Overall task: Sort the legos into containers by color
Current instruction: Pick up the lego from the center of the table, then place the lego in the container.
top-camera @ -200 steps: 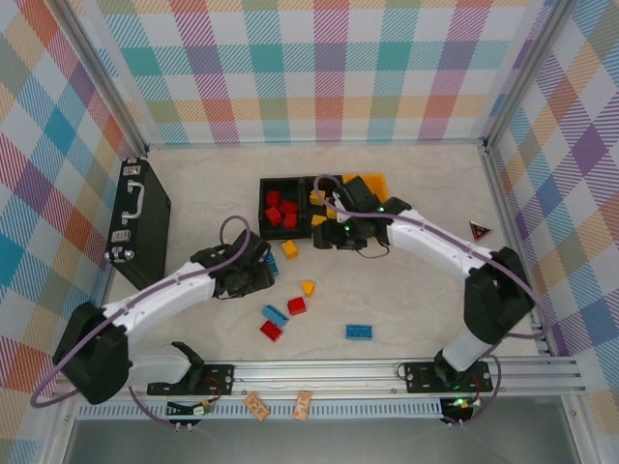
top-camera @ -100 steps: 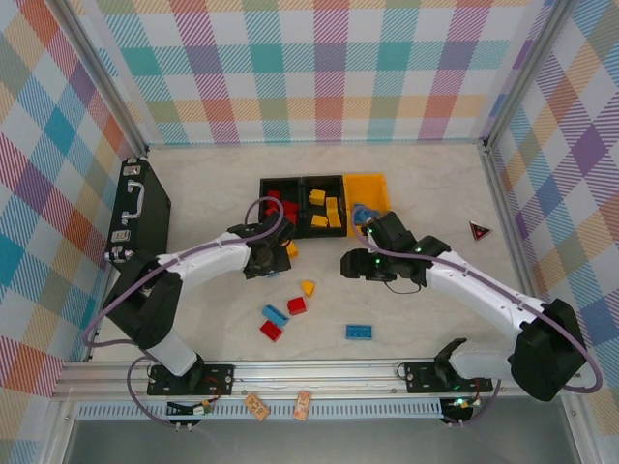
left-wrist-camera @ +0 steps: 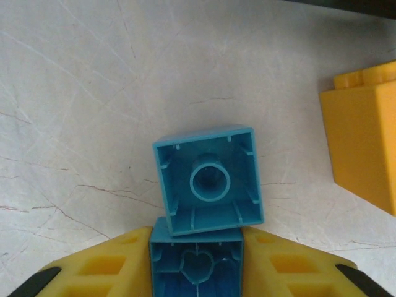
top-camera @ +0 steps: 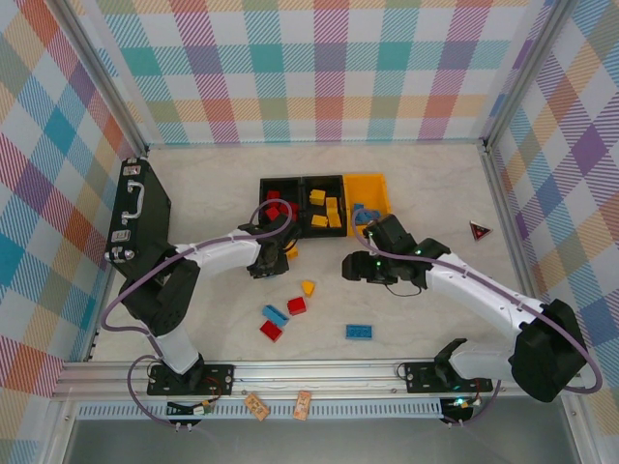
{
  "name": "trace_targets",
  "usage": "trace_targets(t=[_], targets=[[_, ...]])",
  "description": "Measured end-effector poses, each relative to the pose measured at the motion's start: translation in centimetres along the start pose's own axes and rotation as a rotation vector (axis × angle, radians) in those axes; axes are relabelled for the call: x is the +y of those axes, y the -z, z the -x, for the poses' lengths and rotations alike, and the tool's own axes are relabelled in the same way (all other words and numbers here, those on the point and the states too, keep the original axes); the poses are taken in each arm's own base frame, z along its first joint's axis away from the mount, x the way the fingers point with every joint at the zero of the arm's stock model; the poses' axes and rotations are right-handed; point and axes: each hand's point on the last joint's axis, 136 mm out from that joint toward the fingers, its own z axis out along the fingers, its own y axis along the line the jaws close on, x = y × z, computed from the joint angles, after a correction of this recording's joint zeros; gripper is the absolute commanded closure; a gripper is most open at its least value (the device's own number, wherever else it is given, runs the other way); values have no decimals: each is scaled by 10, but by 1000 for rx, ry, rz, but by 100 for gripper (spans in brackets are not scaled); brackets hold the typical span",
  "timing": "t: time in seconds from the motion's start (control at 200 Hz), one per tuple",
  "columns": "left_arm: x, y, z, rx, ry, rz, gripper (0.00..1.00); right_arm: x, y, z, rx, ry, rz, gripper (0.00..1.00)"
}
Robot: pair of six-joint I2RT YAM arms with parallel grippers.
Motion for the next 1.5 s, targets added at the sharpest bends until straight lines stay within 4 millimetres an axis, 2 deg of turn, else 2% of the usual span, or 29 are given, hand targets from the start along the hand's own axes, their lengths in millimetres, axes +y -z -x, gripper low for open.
trace_targets(t=[0.185,0.43,0.625,0.795,0.91,1.21,1.5], targets=[[-1,8,-1,-5,-16,-10,69,1,0,1,-5,0,4,37],[-7,40,1,-37,-34,-77,69,2,1,3,-16,-5,7,37],[-31,65,10,-55,-63,-153,70,-3,9,5,-47,-27,14,37],[-73,96,26,-95,-94,-264,70,-15,20,10,-94,-63,9,34],[-103,105,37,-106,-120,-314,70,-27,31,12,-136,-102,9,33],[-176,99,57,-100,-185,-385,70,-61,46,9,-193,-211,-25,32],[-248,90,92,-136,-217,-467,70,-74,52,10,-218,-251,-39,32]])
